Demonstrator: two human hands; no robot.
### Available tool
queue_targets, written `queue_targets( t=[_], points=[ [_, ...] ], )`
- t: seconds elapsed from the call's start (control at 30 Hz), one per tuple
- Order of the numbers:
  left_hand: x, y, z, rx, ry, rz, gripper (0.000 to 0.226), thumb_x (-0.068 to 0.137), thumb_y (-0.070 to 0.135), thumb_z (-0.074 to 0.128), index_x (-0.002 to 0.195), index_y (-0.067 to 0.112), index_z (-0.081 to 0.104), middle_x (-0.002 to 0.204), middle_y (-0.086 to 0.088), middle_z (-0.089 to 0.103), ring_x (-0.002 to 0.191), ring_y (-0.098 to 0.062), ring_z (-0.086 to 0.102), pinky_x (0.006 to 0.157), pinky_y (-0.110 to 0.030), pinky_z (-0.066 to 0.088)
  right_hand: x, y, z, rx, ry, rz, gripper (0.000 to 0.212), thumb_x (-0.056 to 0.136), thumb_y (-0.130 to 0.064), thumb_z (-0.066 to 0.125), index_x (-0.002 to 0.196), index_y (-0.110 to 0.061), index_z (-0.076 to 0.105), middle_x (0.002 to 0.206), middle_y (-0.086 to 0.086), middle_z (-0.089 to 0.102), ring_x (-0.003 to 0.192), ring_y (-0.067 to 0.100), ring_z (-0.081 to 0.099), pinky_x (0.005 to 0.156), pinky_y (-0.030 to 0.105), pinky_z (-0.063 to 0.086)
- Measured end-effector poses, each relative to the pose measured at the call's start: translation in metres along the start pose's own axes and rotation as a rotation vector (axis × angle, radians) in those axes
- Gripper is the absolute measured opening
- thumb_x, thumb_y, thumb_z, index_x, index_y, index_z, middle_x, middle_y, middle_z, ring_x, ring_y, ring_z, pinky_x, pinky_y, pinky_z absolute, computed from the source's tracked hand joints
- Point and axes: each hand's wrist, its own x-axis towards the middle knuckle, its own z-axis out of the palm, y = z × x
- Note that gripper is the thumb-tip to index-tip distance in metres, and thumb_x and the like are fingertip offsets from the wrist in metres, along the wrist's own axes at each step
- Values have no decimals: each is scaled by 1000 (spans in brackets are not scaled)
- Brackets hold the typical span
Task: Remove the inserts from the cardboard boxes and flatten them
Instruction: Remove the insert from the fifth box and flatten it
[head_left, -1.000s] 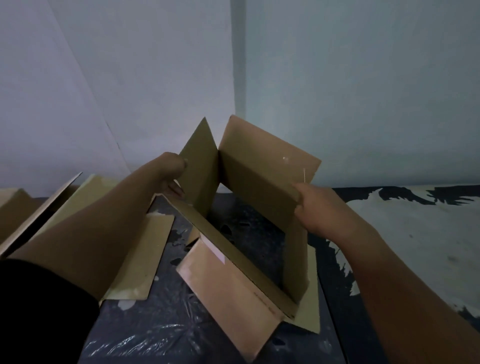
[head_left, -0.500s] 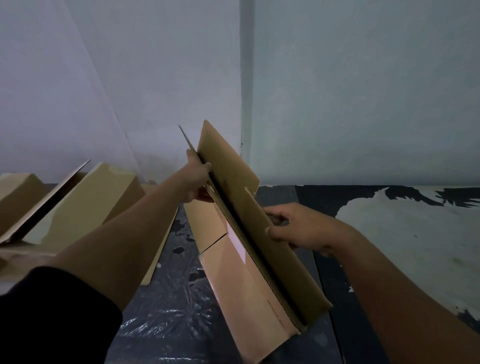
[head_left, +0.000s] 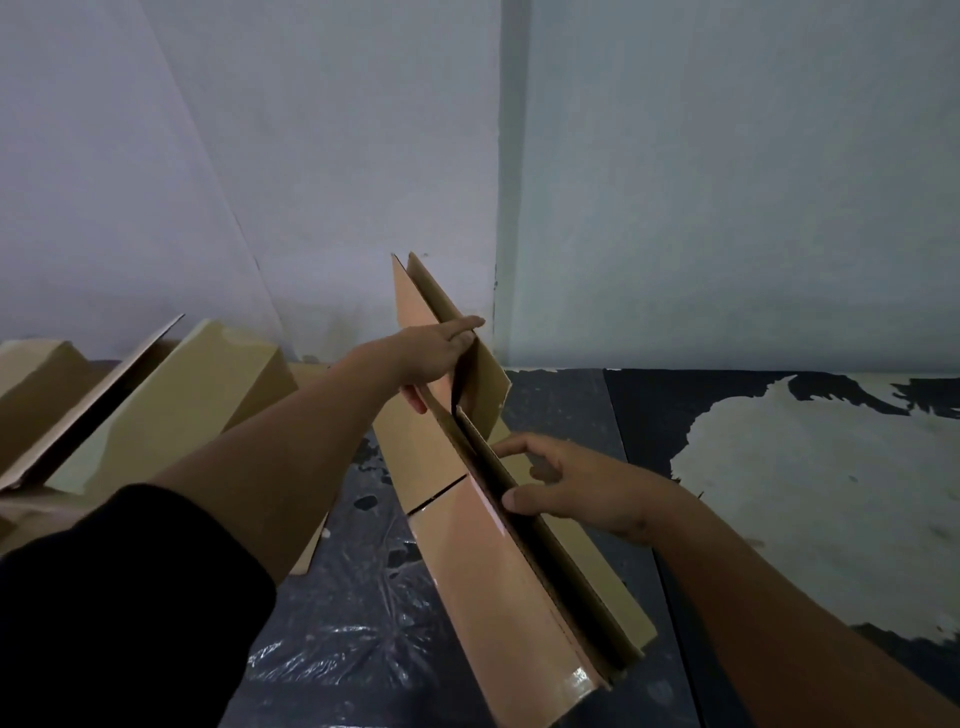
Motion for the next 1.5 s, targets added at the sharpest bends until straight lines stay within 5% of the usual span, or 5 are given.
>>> queue_targets(
  t=[0.13,0.33,0.67,1.33,1.5],
  points=[
    [0,9,0,-163,1,2,34,100,48,28,125,27,39,120,-20,48,95,-40,61,51,-39,58,12,-6,4,68,47,34,52,79,-55,65,124,-42,41,127,1,55,113,21,55,103,47,43],
    [-3,-4,5,-516,12,-6,38,101,50,25,116,21,44,110,-22,57,90,-34,66,70,-39,58,41,-44,-6,-269,294,52,104,81,-50,67,151,-35,-8,161,-3,-1,144,30,20,113,50,27],
    [-7,-30,2,-779,-63,-24,53,91,69,25,130,41,47,116,-15,60,106,-35,59,95,-49,47,125,-81,-14,-905,298,213,30,96,-20,48,124,-9,53,112,11,61,95,26,60,79,34,48],
    [-44,-49,9,-251,745,341,43,102,37,35,141,24,43,153,-4,34,141,-20,27,116,-33,18,45,-70,-40,479,380,-248,19,93,-26,58,111,-20,61,102,7,71,89,22,70,70,37,58],
    [-30,-63,41,61,588,365,52,97,48,26,145,31,37,157,-1,25,146,-23,16,119,-48,14,45,-3,-27,733,355,-135,27,94,-28,55,120,-22,57,104,6,71,89,20,71,70,38,59]
  ],
)
